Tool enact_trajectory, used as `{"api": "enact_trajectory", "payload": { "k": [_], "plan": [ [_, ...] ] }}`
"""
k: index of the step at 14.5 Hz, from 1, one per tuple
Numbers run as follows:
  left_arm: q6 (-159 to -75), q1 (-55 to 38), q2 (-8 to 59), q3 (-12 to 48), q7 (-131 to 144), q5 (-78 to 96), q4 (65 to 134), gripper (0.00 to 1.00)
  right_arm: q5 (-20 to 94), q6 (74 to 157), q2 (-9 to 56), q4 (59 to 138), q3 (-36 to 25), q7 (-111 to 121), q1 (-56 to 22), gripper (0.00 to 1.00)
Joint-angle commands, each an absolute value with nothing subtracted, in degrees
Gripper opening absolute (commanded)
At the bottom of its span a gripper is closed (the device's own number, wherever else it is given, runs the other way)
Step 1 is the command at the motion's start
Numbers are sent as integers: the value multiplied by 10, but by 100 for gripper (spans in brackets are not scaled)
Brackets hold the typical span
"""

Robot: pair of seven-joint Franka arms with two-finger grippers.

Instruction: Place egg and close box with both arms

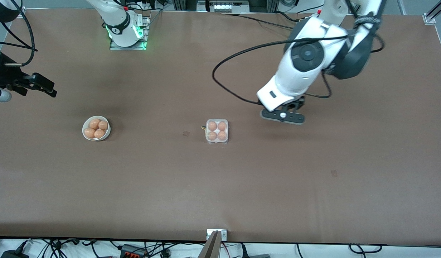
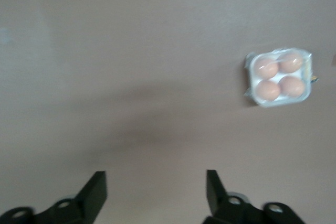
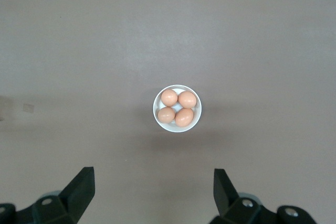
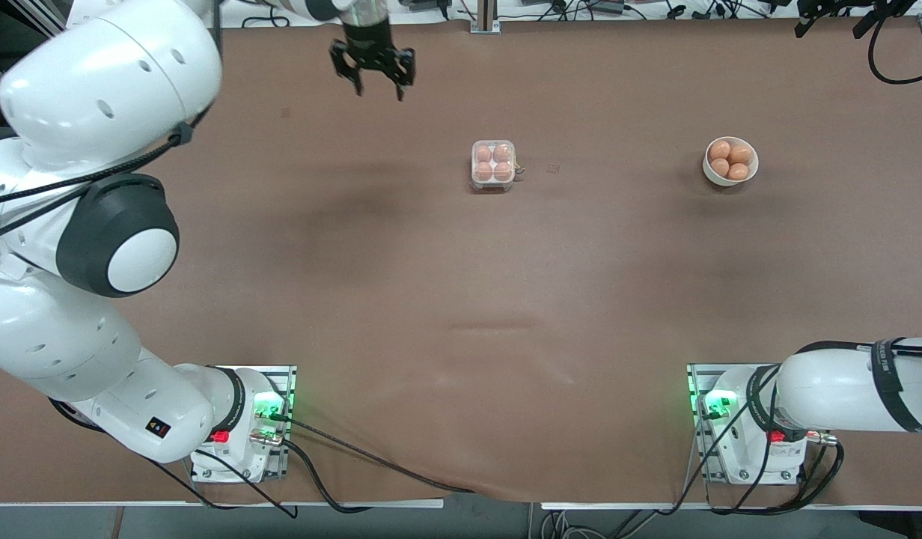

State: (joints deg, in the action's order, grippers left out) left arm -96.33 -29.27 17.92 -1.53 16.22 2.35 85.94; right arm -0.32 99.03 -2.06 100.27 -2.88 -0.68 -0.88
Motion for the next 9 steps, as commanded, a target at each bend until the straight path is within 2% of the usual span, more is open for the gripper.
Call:
{"api": "enact_trajectory", "payload": {
  "k": [1,5,9],
  "plan": [
    [-884,-235,179,-11,65,16,793,100,-10,987,-25,1000,-22,4,-5,100],
    [-811,-166,168,-13,-42,19,745,100,-11,984,-32,1000,-21,4,-5,100],
    [-827,-101,109,-8,-68,29,796,100,-10,974,-36,1000,-20,4,-6,100]
  ]
}}
